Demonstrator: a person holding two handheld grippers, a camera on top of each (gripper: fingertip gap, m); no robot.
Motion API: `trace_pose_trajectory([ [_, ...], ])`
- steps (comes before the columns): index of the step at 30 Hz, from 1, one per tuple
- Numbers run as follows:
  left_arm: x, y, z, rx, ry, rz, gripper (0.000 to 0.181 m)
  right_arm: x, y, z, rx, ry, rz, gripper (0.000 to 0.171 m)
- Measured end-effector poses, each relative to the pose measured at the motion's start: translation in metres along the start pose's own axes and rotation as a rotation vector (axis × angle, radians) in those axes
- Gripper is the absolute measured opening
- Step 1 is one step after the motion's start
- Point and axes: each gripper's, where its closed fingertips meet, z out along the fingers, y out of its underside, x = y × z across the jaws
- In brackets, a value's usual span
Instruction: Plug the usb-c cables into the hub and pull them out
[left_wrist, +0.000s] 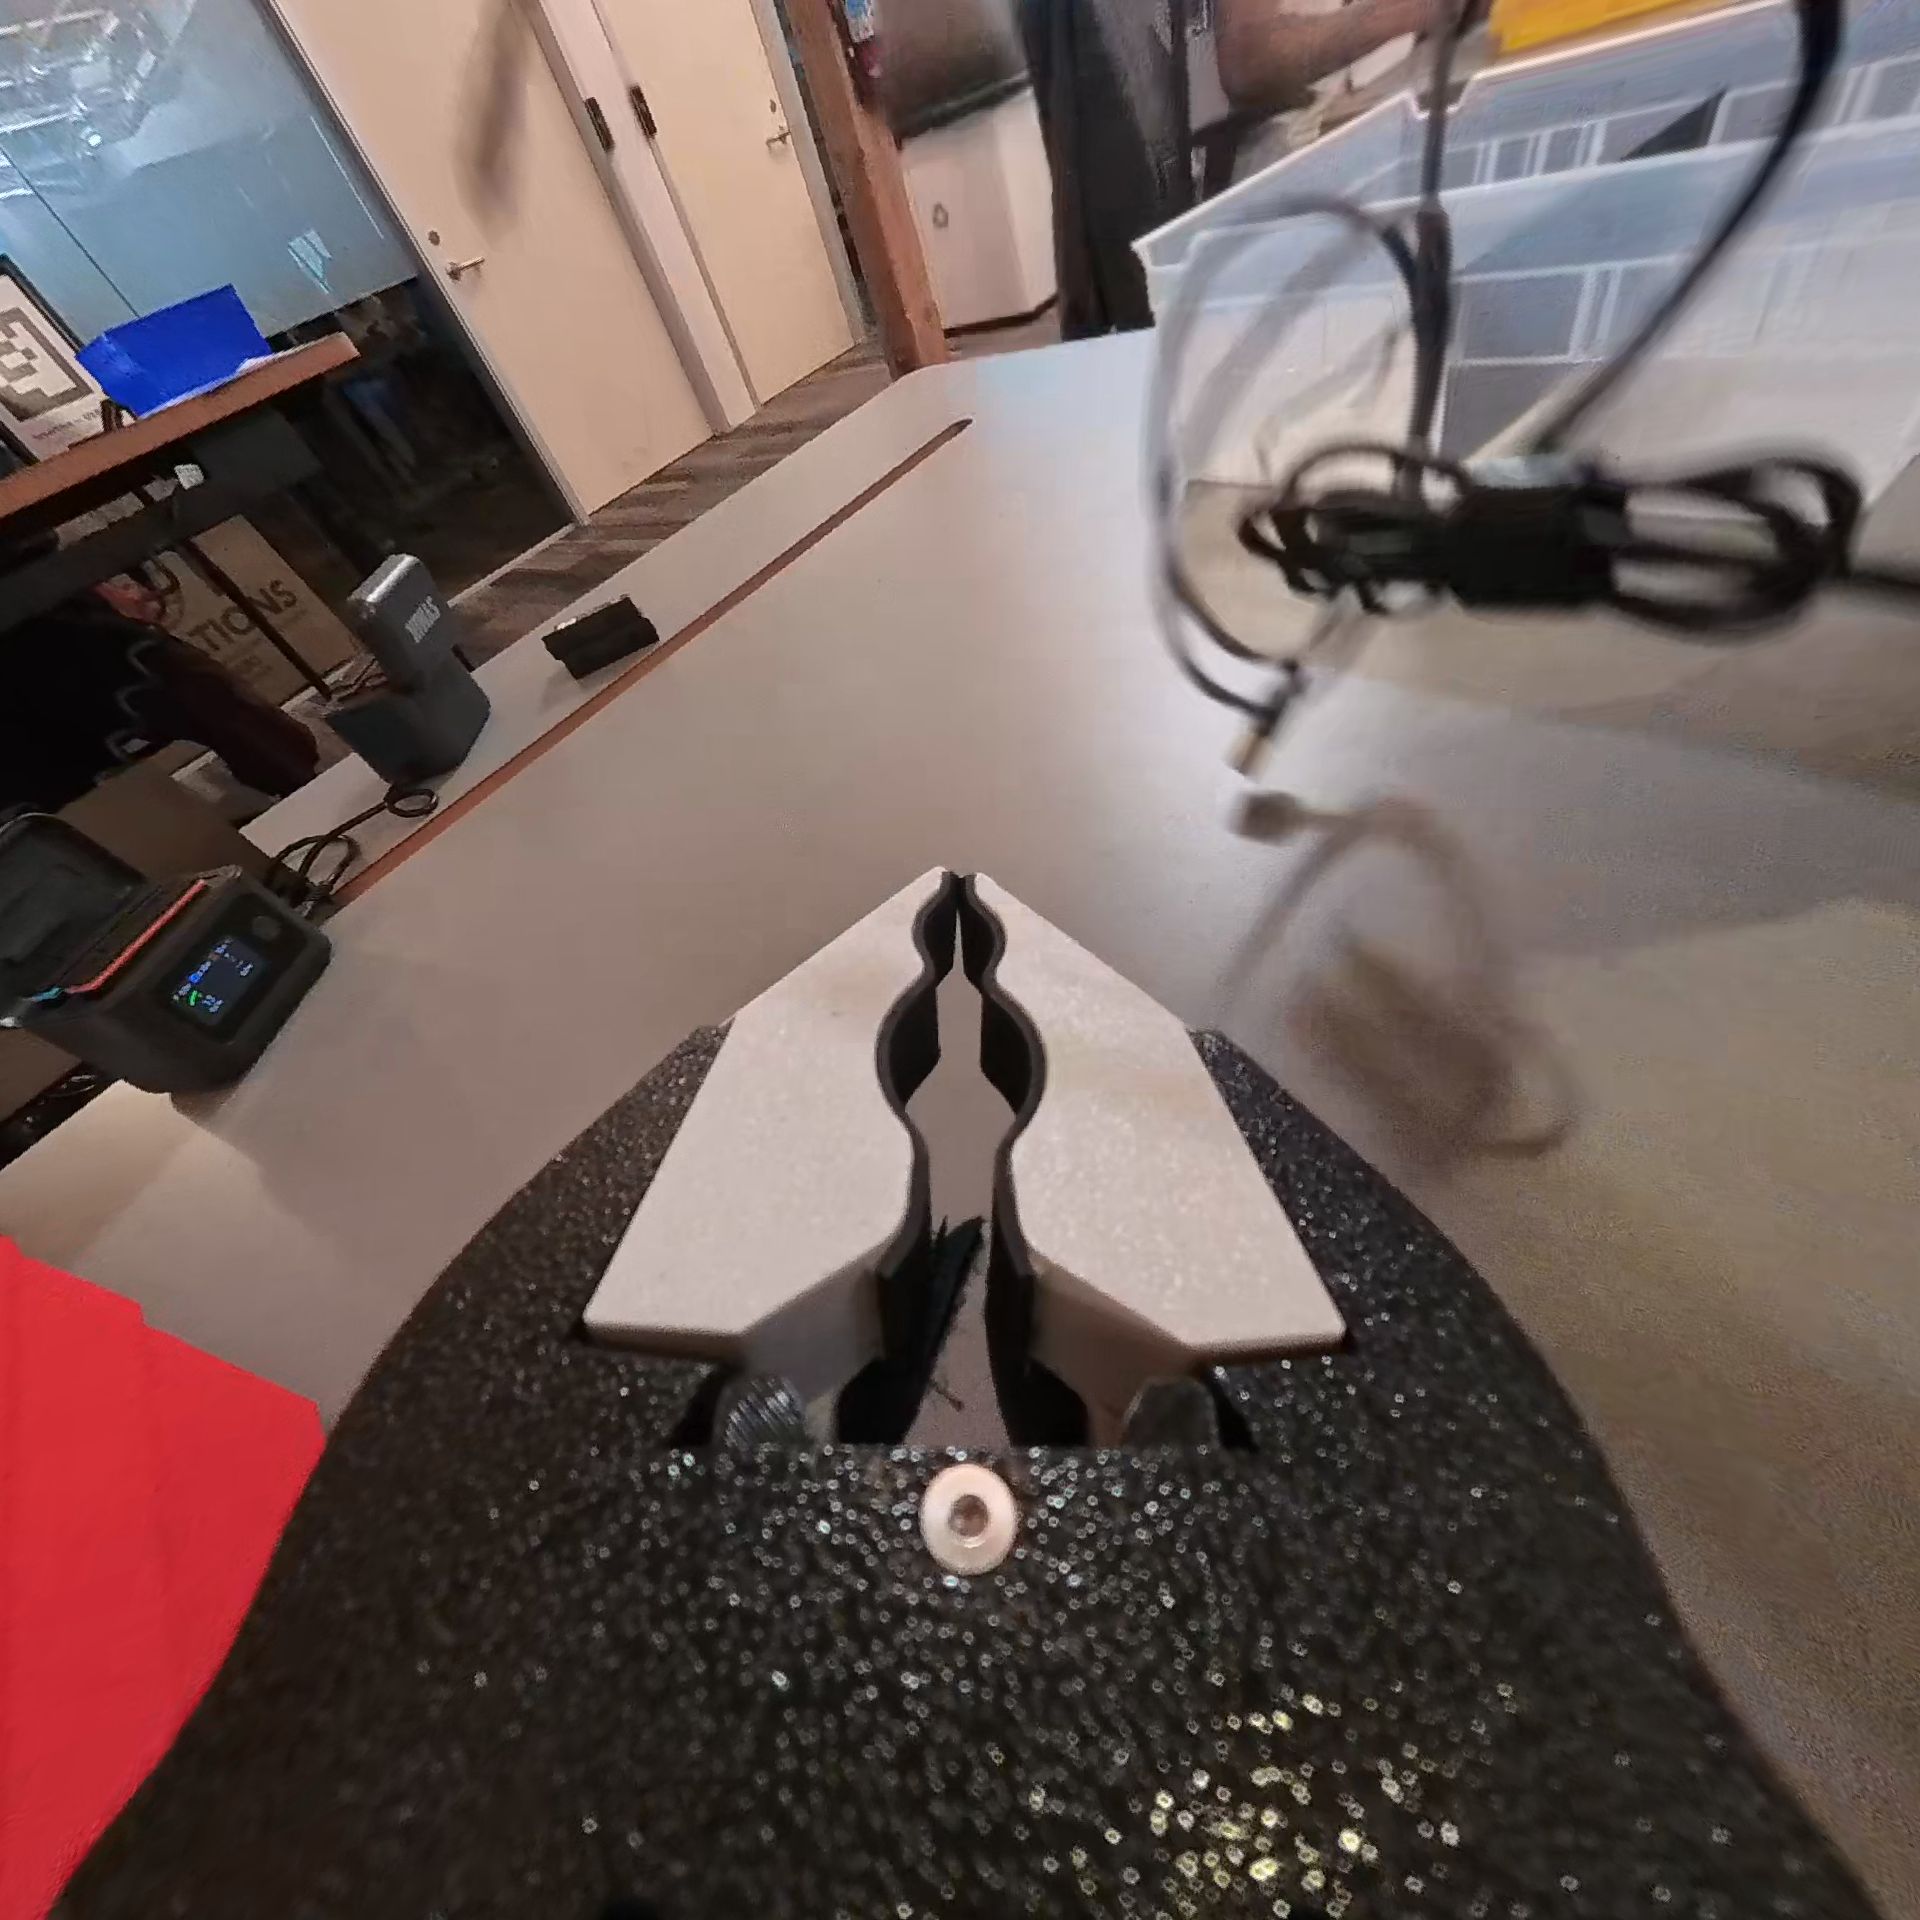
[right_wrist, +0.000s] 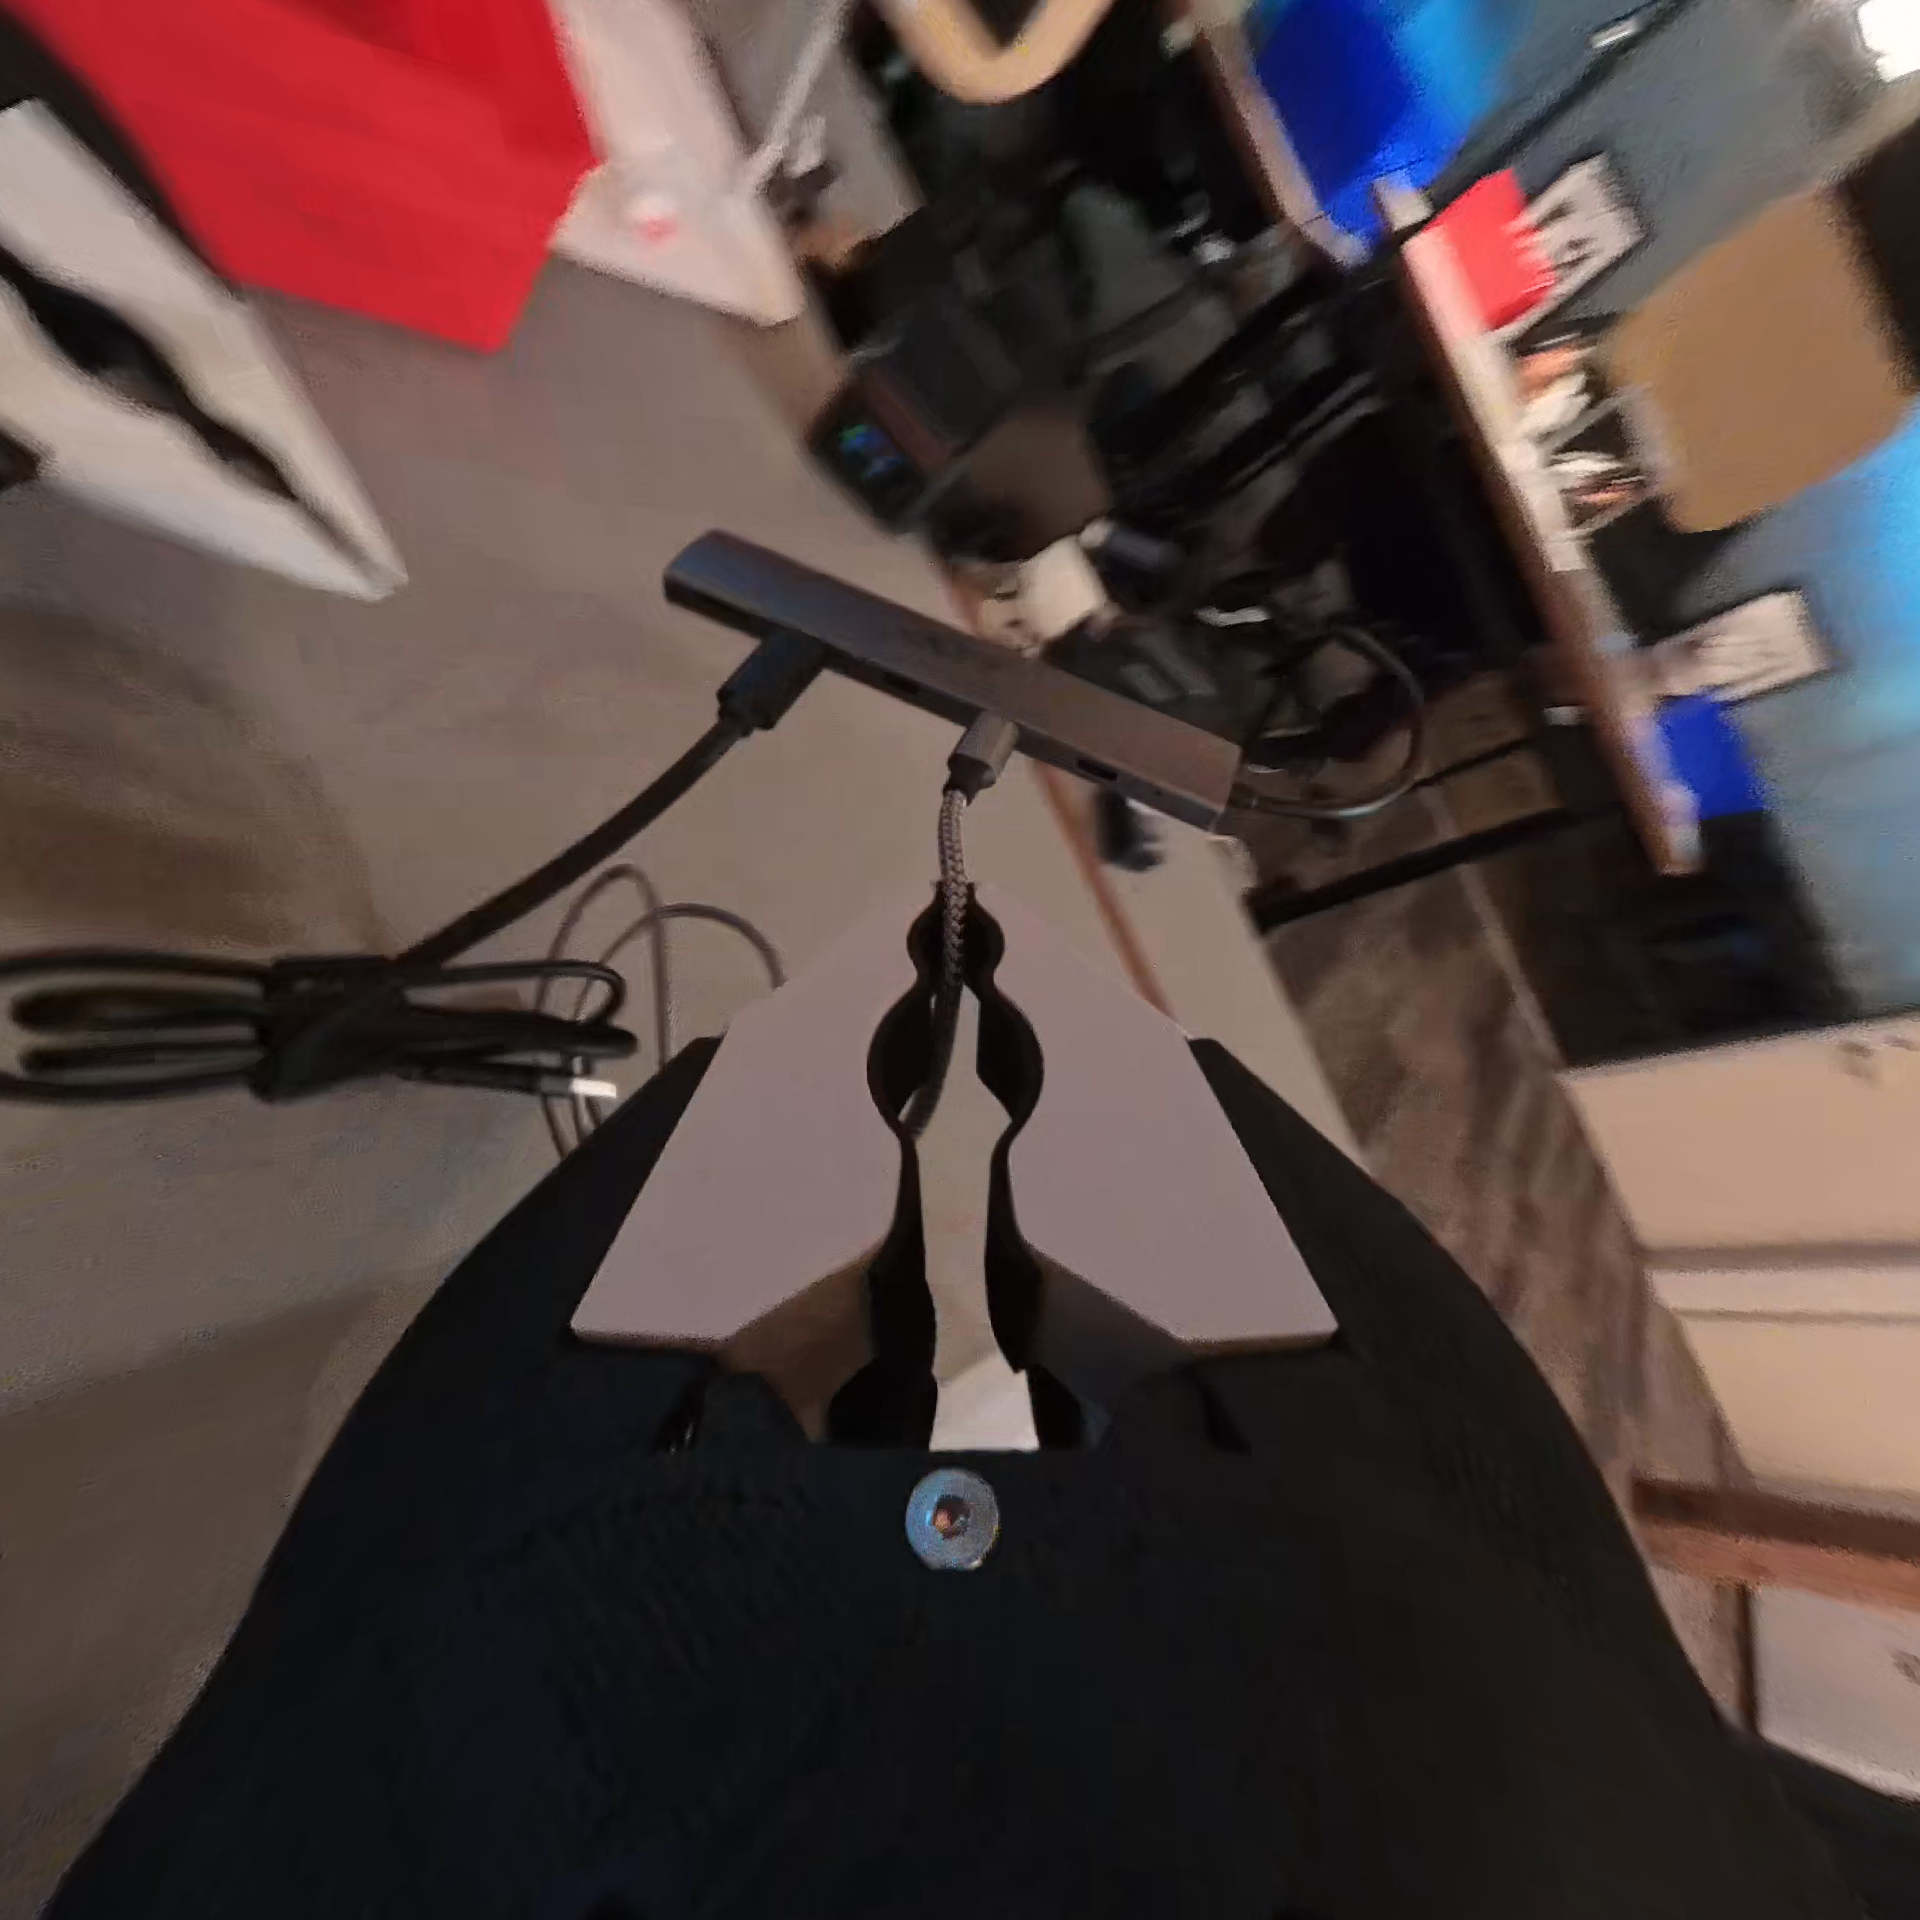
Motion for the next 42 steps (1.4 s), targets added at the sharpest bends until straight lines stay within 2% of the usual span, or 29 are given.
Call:
trace_pose_trajectory([
  [1, 0.0, 0.0, 0.0, -0.001, 0.001, 0.001, 0.0, 0.022, -0.006, -0.012, 0.016, 0.059, -0.001, 0.0],
  [4, 0.0, 0.001, 0.0, -0.007, -0.001, 0.004, 0.0, 0.088, -0.019, -0.049, 0.026, 0.242, -0.052, 0.0],
  [8, -0.002, 0.001, -0.001, -0.004, -0.007, -0.003, 0.0, 0.162, -0.011, -0.089, -0.05, 0.423, -0.099, 0.0],
  [12, -0.003, 0.0, -0.001, -0.001, -0.008, -0.006, 0.0, 0.216, 0.032, -0.117, -0.175, 0.601, -0.14, 0.0],
  [16, 0.0, 0.002, 0.0, -0.007, 0.004, -0.006, 0.0, 0.248, 0.097, -0.13, -0.207, 0.806, -0.14, 0.0],
  [19, 0.003, 0.002, 0.001, -0.011, 0.014, -0.005, 0.0, 0.245, 0.152, -0.126, -0.271, 0.908, -0.182, 0.0],
  [23, 0.005, 0.003, 0.002, -0.016, 0.024, 0.0, 0.0, 0.214, 0.209, -0.113, -0.351, 0.911, -0.186, 0.0],
  [26, 0.006, 0.005, 0.003, -0.024, 0.026, 0.002, 0.0, 0.19, 0.227, -0.117, -0.377, 0.91, -0.205, 0.0],
  [31, 0.007, 0.005, 0.003, -0.024, 0.034, -0.007, 0.0, 0.157, 0.235, -0.136, -0.378, 0.927, -0.262, 0.0],
  [36, 0.01, 0.005, 0.004, -0.028, 0.044, -0.001, 0.0, 0.121, 0.241, -0.13, -0.382, 0.783, -0.342, 0.0],
  [42, 0.01, 0.005, 0.003, -0.029, 0.04, 0.002, 0.0, 0.085, 0.251, -0.097, -0.379, 0.376, -0.241, 0.0],
])
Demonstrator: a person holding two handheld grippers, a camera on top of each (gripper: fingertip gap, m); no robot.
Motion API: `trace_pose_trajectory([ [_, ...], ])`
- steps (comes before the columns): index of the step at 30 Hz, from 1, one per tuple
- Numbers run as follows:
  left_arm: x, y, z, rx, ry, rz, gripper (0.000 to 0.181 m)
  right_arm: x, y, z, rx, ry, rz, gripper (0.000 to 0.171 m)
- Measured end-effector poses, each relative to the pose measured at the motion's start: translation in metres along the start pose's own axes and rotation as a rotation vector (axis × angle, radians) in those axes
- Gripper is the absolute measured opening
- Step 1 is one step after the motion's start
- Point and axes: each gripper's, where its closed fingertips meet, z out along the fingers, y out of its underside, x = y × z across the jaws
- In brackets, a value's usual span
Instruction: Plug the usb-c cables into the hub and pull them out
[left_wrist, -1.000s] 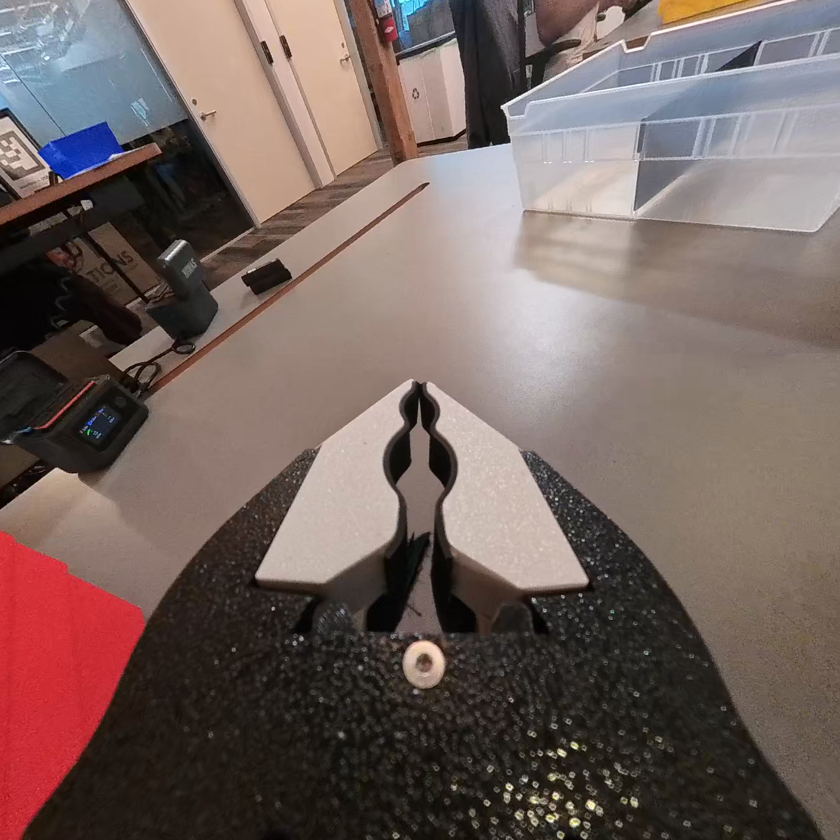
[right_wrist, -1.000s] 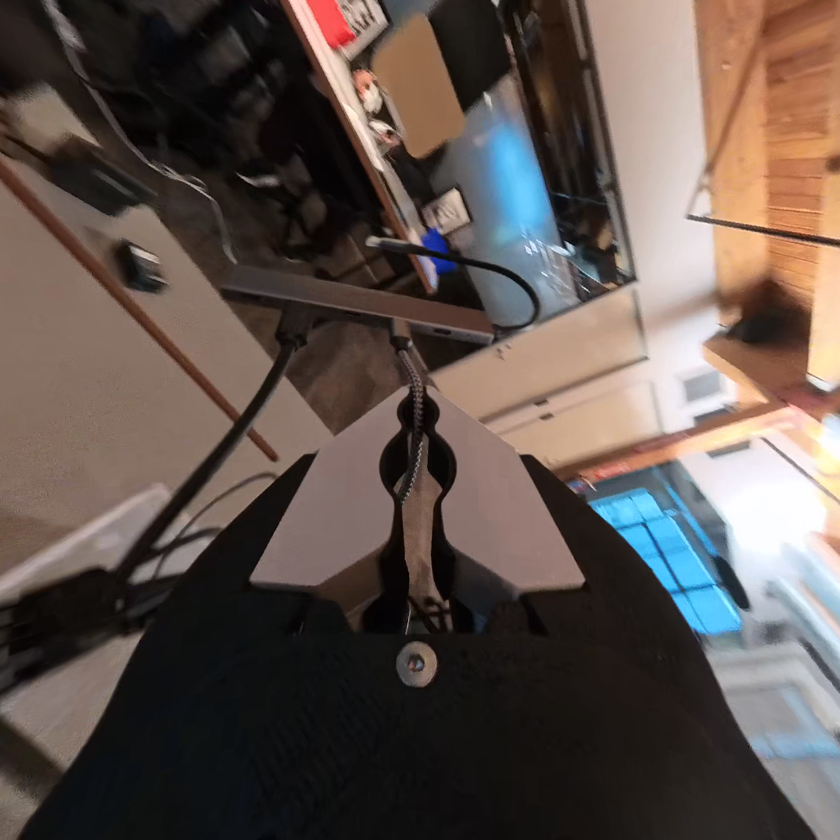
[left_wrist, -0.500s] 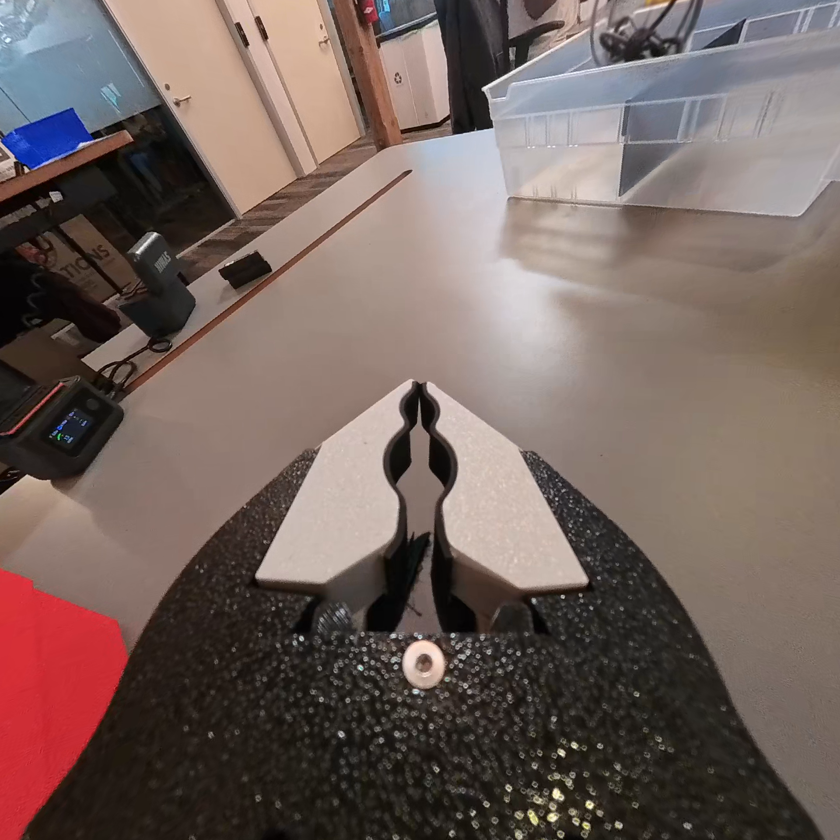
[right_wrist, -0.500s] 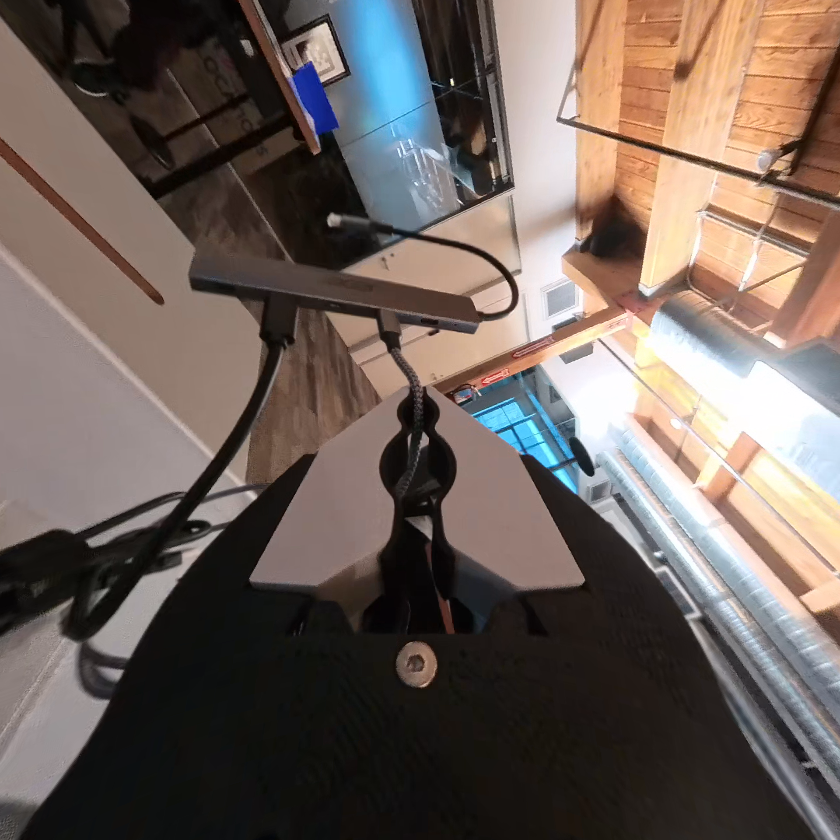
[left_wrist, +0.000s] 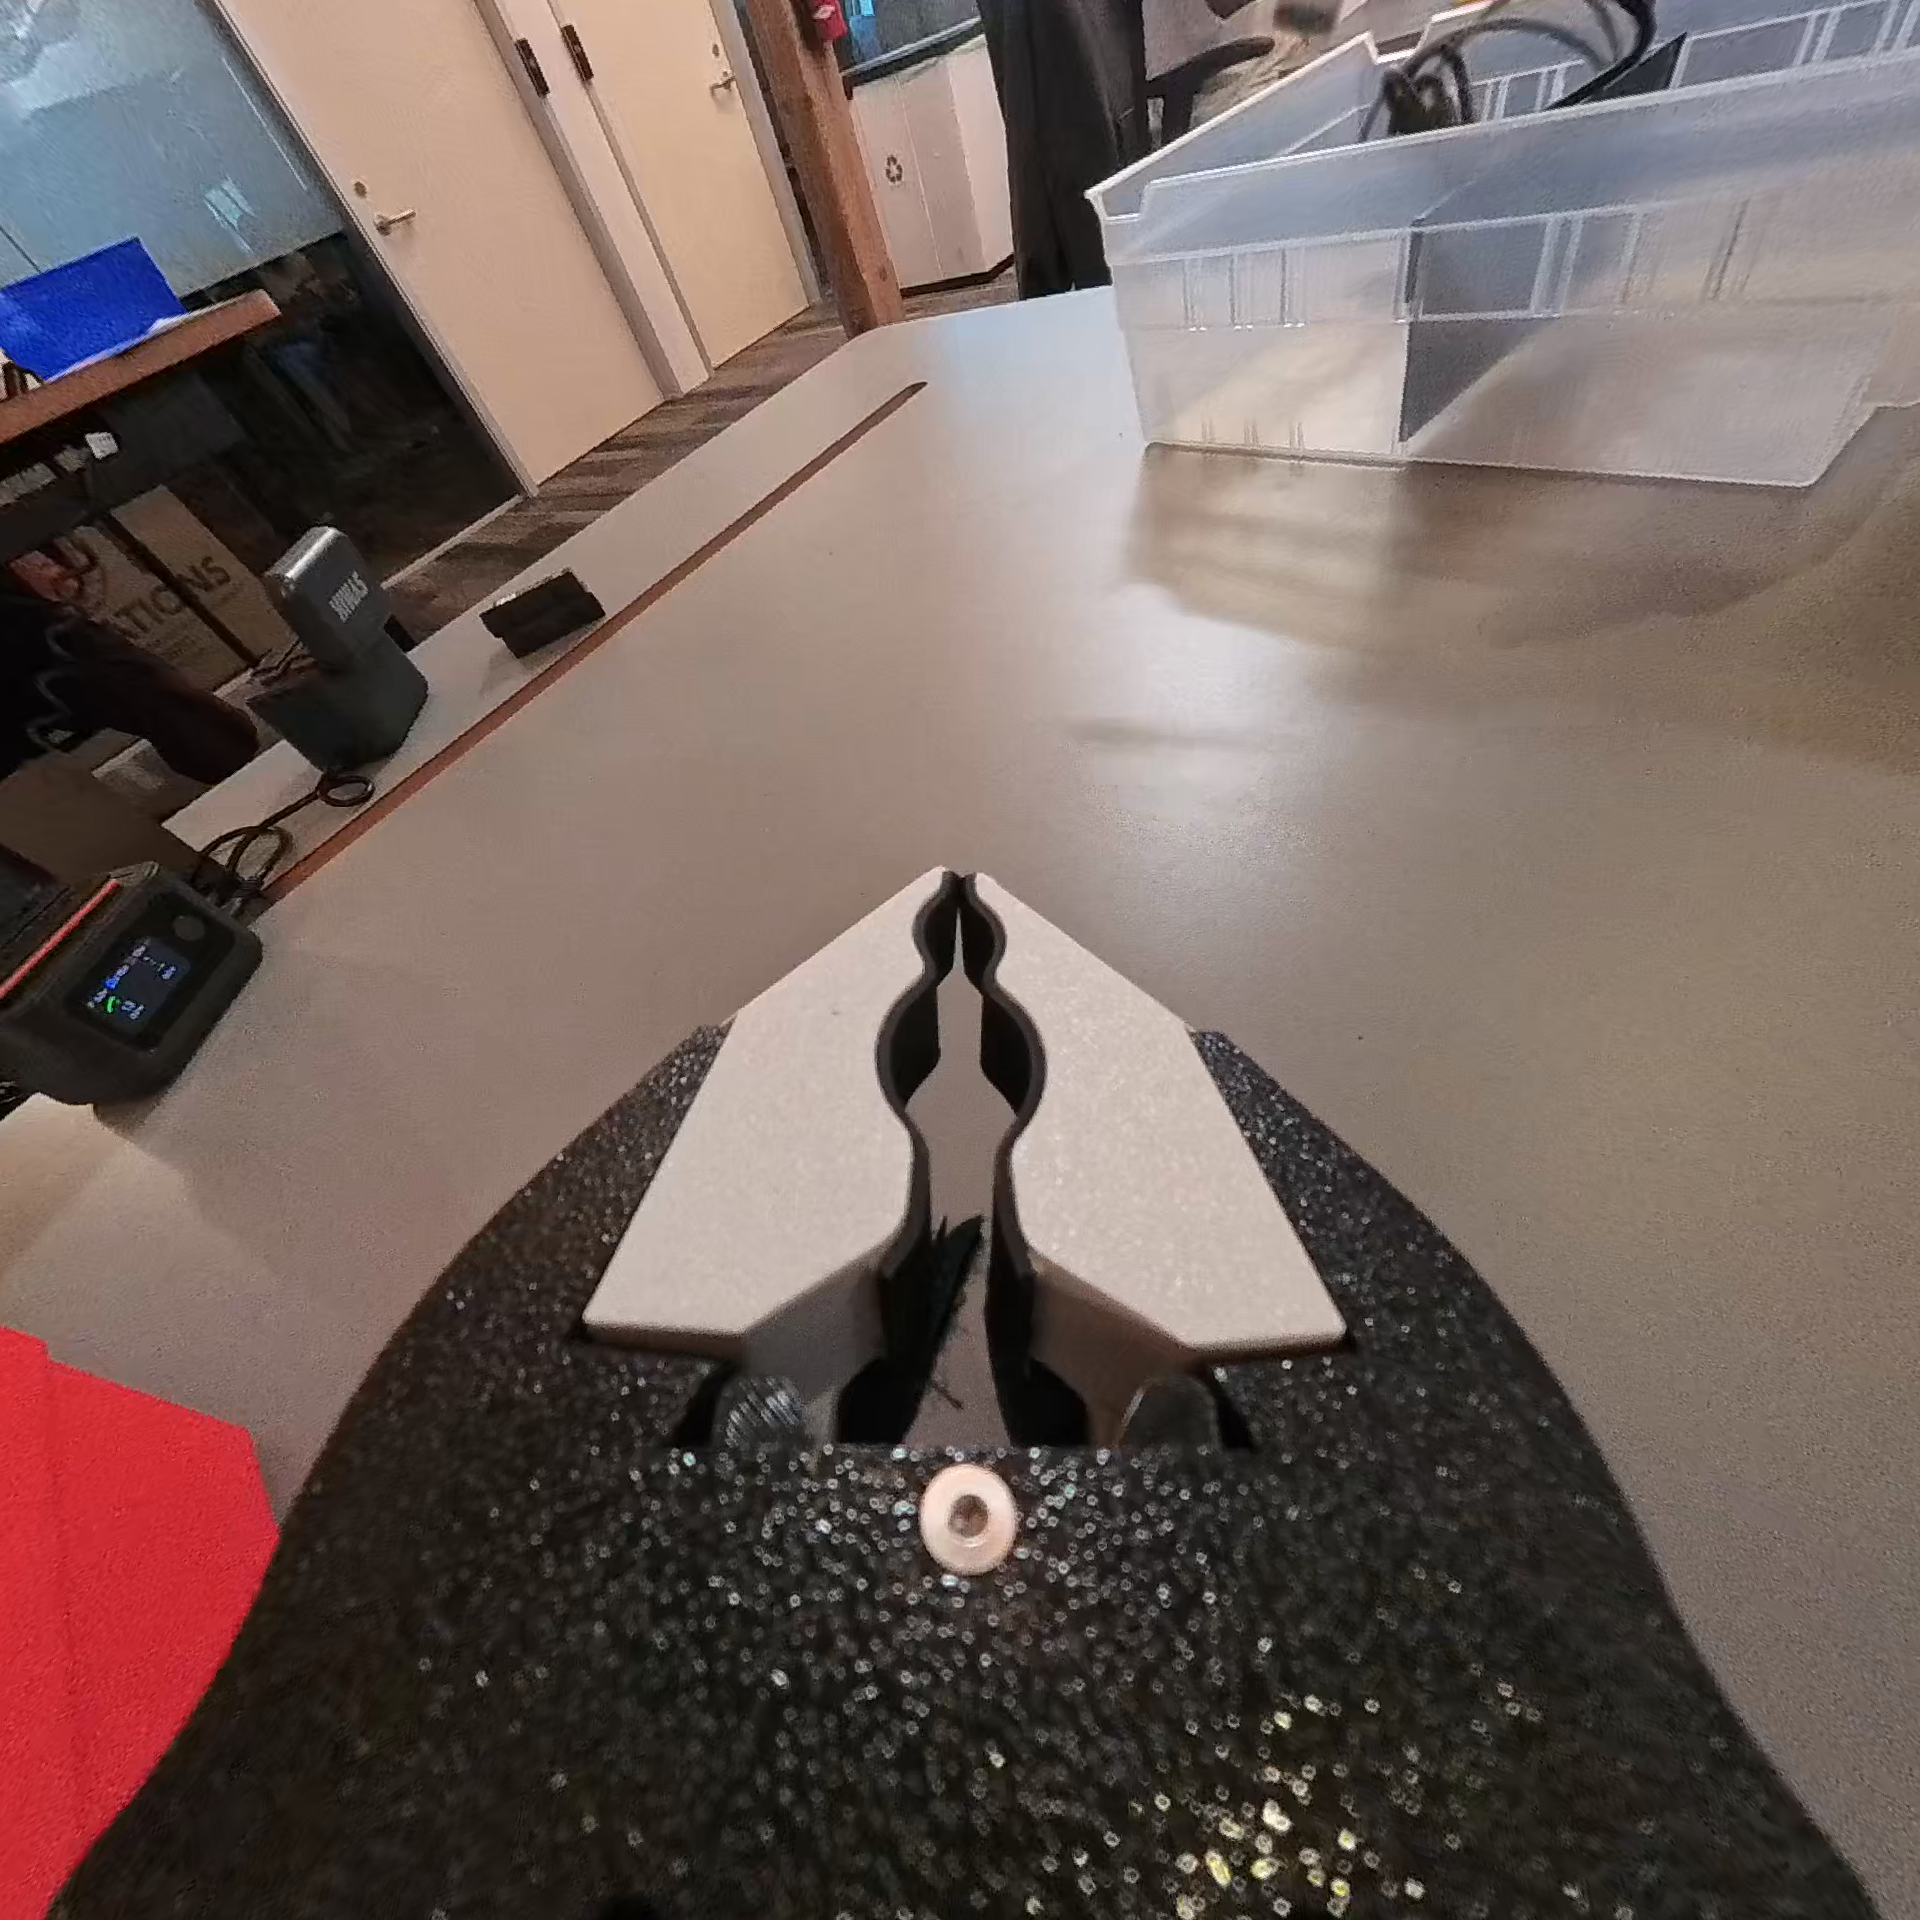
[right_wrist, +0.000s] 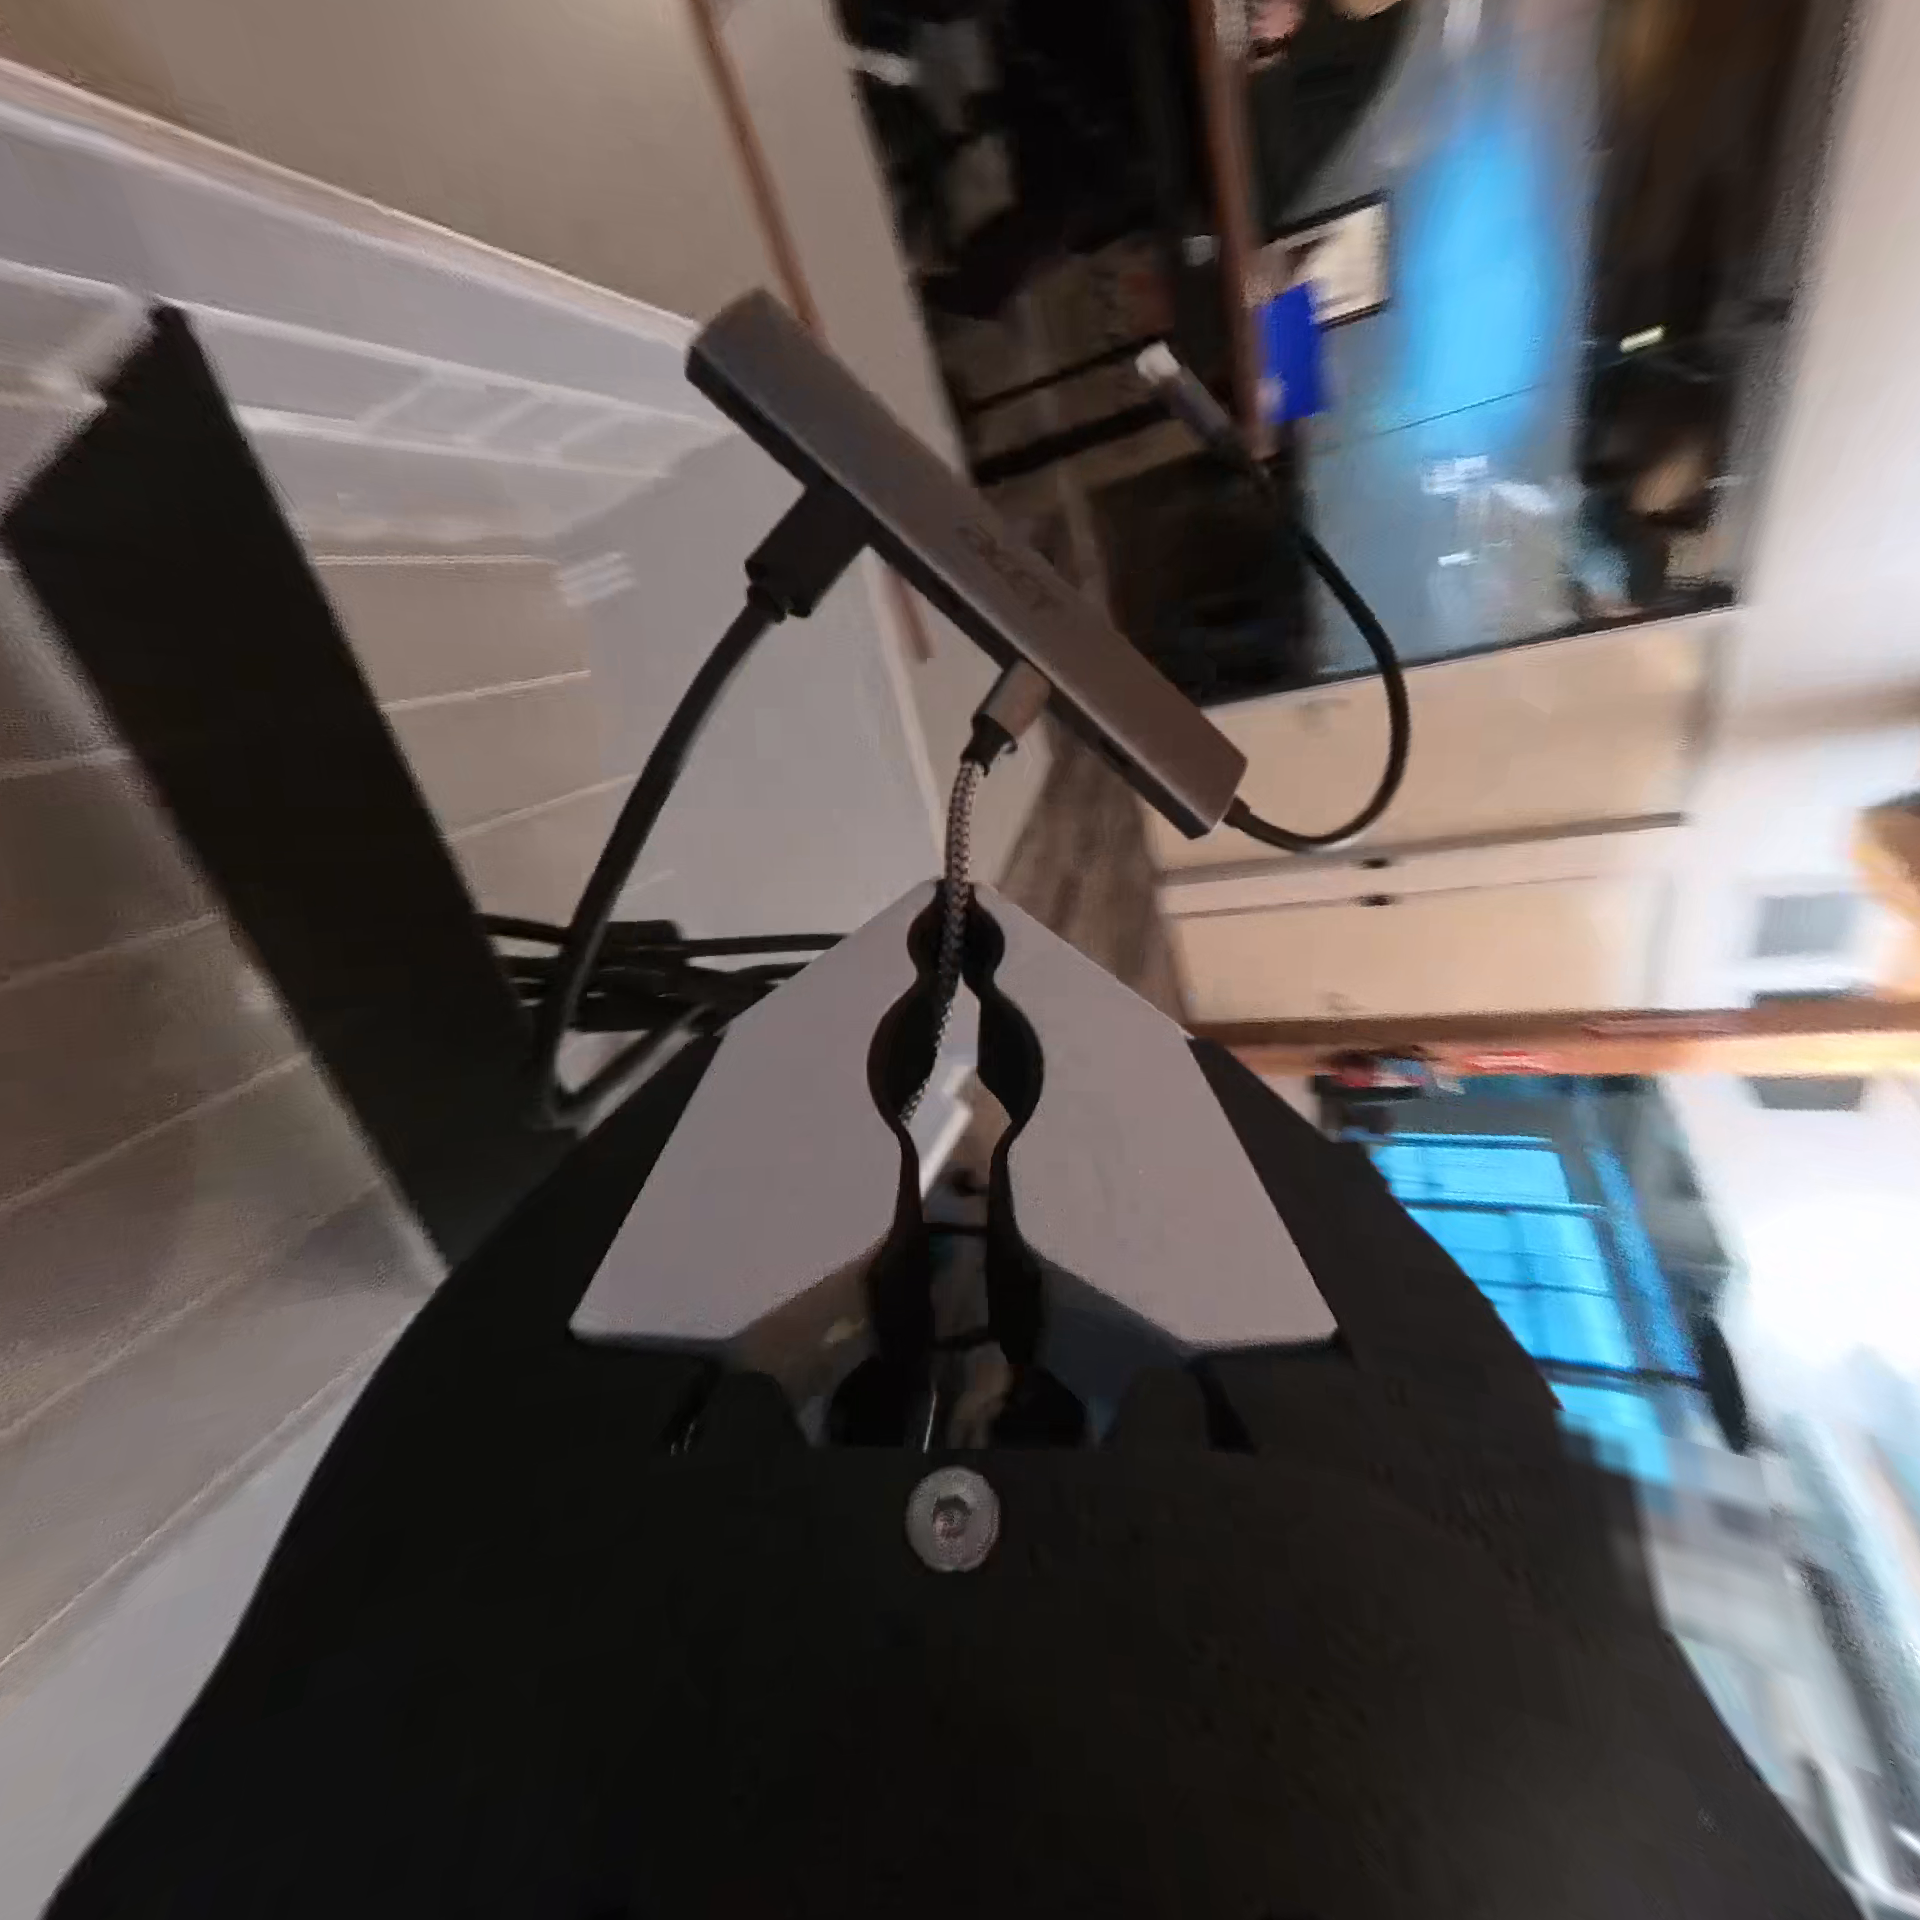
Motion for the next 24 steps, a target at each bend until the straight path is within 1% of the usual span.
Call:
trace_pose_trajectory([
  [3, 0.0, 0.0, 0.0, 0.002, 0.001, -0.005, 0.0, -0.023, 0.003, 0.013, -0.077, -0.214, 0.044, 0.0],
  [7, 0.001, 0.0, 0.0, -0.001, 0.005, -0.002, 0.0, -0.061, 0.018, 0.035, -0.253, -0.476, 0.056, 0.0],
  [10, 0.001, 0.001, 0.001, -0.006, 0.006, 0.001, 0.0, -0.082, 0.031, 0.049, -0.382, -0.599, 0.037, 0.0],
  [11, 0.001, 0.002, 0.001, -0.007, 0.007, 0.001, 0.0, -0.087, 0.03, 0.052, -0.399, -0.64, 0.054, 0.0],
  [14, 0.001, 0.002, 0.001, -0.01, 0.01, -0.004, 0.0, -0.102, 0.041, 0.052, -0.537, -0.768, 0.107, 0.0],
  [16, 0.001, 0.003, 0.001, -0.013, 0.011, -0.005, 0.0, -0.111, 0.041, 0.049, -0.578, -0.849, 0.185, 0.0],
  [17, 0.001, 0.003, 0.001, -0.014, 0.011, -0.005, 0.0, -0.11, 0.042, 0.047, -0.603, -0.853, 0.219, 0.0],
  [18, 0.001, 0.003, 0.001, -0.013, 0.01, -0.005, 0.0, -0.103, 0.045, 0.045, -0.636, -0.825, 0.238, 0.012],
  [20, 0.001, 0.002, 0.001, -0.01, 0.009, -0.006, 0.0, -0.078, 0.045, 0.037, -0.668, -0.691, 0.266, 0.032],
  [22, 0.0, 0.0, 0.0, -0.005, 0.002, -0.008, 0.0, -0.044, 0.03, 0.025, -0.606, -0.489, 0.3, 0.047],
  [23, 0.0, -0.001, 0.0, 0.001, -0.001, -0.008, 0.0, -0.025, 0.017, 0.017, -0.555, -0.358, 0.322, 0.054],
  [24, 0.0, -0.002, 0.0, 0.007, -0.003, -0.007, 0.0, -0.008, 0.001, 0.005, -0.506, -0.222, 0.34, 0.054],
])
